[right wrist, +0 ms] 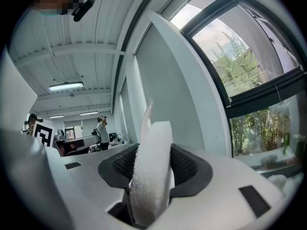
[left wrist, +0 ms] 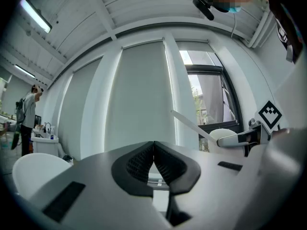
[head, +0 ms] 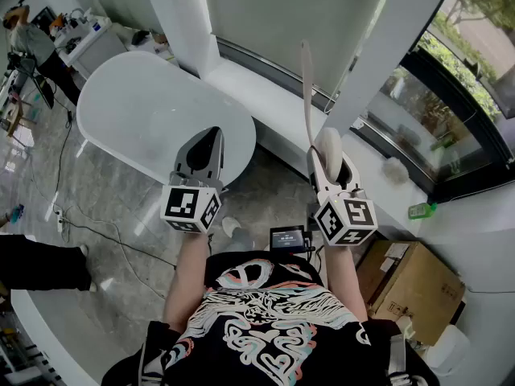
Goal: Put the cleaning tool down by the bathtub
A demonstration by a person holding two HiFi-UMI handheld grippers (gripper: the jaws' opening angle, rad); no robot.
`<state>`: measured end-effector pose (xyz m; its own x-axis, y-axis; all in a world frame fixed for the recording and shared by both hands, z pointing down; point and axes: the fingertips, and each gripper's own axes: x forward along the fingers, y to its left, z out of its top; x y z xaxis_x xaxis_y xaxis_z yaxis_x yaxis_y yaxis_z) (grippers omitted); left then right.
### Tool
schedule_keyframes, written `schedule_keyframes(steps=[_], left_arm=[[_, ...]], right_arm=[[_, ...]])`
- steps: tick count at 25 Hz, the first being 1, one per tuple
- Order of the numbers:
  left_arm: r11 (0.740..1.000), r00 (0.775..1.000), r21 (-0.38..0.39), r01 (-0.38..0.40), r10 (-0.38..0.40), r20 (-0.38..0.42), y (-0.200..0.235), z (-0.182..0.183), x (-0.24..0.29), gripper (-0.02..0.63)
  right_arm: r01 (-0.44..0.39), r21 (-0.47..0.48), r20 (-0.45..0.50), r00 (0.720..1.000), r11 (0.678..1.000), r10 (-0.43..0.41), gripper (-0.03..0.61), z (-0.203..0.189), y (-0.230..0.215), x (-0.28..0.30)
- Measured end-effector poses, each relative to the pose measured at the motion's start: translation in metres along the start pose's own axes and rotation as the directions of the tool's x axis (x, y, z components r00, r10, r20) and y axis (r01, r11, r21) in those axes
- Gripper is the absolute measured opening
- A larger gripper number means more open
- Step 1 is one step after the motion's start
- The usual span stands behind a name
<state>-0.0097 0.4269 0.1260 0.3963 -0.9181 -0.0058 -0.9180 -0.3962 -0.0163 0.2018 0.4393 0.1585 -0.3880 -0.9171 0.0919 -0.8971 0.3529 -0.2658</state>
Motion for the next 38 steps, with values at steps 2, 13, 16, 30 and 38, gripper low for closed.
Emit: schedule_keyframes(steps=[2, 13, 16, 30, 38], left_arm=[[1.0, 1.0, 0.009, 0.005, -0.005, 0.004, 0.001, 0.003, 0.002, 0.017], [1.0, 1.0, 0.017, 0.004, -0.005, 0.018, -0.004, 0.008, 0.005, 0.017], [1.0, 1.0, 0.016, -0.002, 0.001, 0.014, -0.004, 0.006, 0.006, 0.017], [1.0, 1.0, 0.014, -0.016, 0.016, 0.017, -0.01, 0.01, 0.022, 0.017], [1.0, 1.0, 0.014, 0.005, -0.006, 0.015, -0.019, 0.007, 0.038, 0.017]], right_arm=[[-0.001, 0.0, 0.009, 1.0, 1.0, 0.001, 0.212, 0.003, 0.001, 0.002], [0.002, -0.001, 0.019, 1.0, 1.0, -0.002, 0.212, 0.005, -0.005, 0.001], [-0.002, 0.0, 0.015, 1.0, 1.0, 0.002, 0.212, 0.005, -0.006, 0.003], [-0.012, 0.018, 0.008, 1.0, 1.0, 0.012, 0.212, 0.012, -0.024, 0.009], [-0.004, 0.025, 0.011, 1.0, 1.0, 0.004, 0.212, 0.011, -0.036, 0.011]])
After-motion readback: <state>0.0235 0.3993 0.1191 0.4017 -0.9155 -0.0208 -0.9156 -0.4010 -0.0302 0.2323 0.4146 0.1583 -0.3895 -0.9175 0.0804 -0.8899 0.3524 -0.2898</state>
